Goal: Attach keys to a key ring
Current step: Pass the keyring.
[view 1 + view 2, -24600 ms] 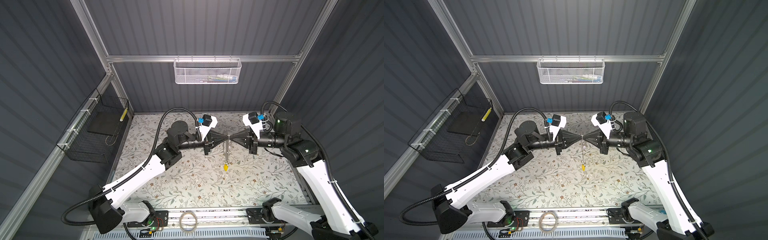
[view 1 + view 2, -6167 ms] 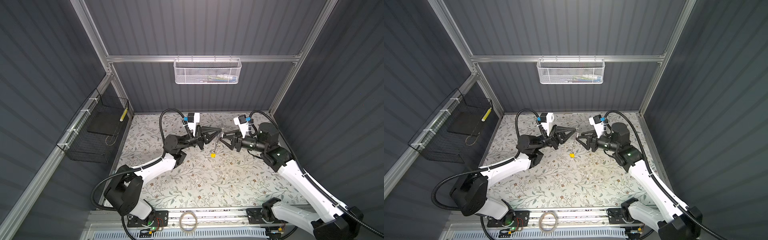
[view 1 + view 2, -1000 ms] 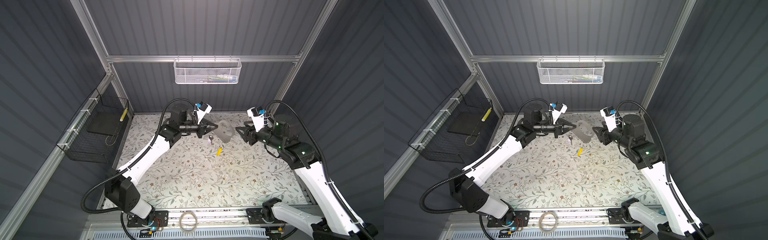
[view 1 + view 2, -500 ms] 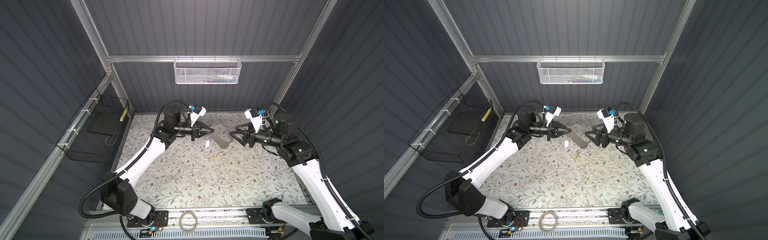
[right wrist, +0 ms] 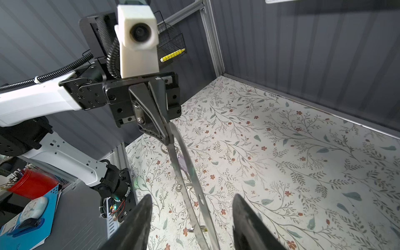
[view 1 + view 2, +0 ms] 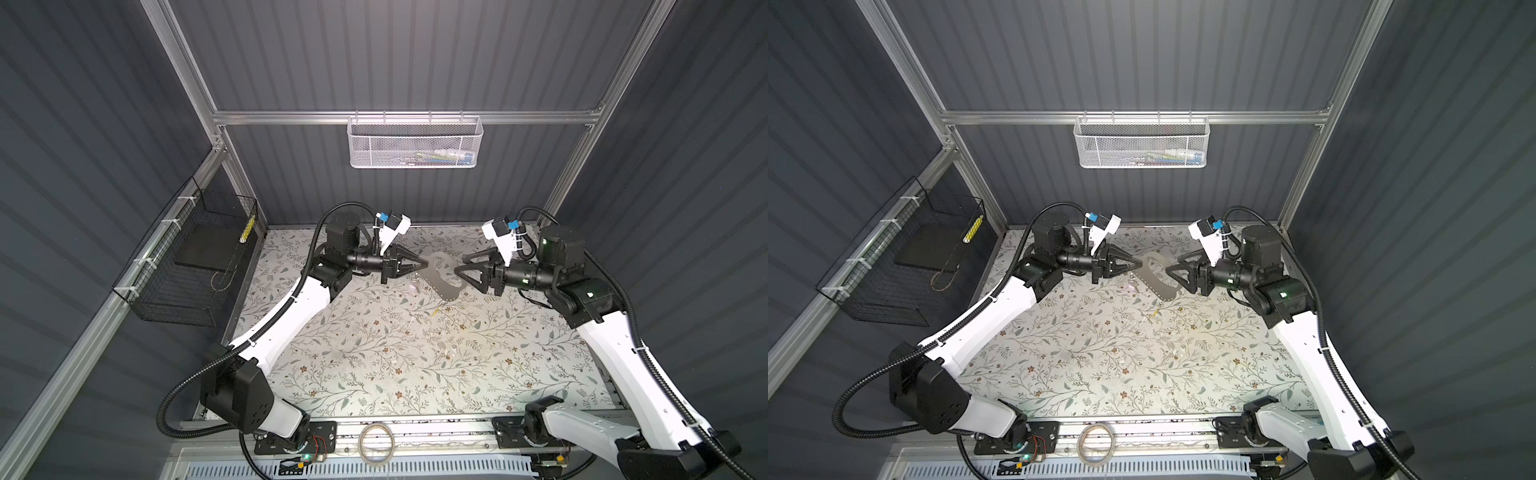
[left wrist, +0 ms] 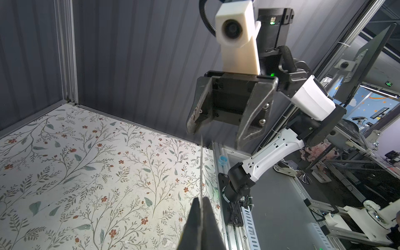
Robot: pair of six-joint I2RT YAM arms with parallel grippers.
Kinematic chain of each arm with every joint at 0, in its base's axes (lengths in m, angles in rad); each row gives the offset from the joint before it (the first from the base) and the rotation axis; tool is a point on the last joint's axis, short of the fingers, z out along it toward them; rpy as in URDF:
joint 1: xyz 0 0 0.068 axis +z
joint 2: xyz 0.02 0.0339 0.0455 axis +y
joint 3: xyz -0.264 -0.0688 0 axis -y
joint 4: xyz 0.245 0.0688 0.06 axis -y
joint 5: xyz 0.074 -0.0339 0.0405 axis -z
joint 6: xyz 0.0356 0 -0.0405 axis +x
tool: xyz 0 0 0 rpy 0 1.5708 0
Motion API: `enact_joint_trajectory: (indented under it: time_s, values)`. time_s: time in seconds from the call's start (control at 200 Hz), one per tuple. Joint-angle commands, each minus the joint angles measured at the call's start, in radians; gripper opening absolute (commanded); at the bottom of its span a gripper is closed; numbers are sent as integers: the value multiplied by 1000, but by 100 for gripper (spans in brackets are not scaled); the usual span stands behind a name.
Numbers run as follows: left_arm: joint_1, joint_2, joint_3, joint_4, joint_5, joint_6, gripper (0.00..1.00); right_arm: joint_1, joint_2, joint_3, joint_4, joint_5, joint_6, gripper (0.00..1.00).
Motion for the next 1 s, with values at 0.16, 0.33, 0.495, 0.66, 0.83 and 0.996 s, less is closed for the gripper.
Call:
enact_joint_trajectory:
  time_s: [0.16, 0.33, 0.495, 0.66, 0.83, 0.996]
  values:
    - [7, -43, -25, 101, 55, -65, 0, -2, 43, -4, 37, -60, 20, 44]
    - [7, -41, -34, 124, 56, -77, 0, -2, 55, 5, 45, -110, 33, 31]
    - [8, -32, -35, 125, 50, -80, 0, -2, 46, 9, 56, -125, 48, 14]
    - [11, -35, -37, 119, -3, -89, 5, -2, 30, 19, 56, -93, 67, 0]
    - [22, -94, -51, -38, -193, -9, 24, -2, 23, 65, 7, 18, 77, 0]
    - [25, -205, -89, -194, -495, 16, 33, -2, 35, 110, -33, 81, 102, 0]
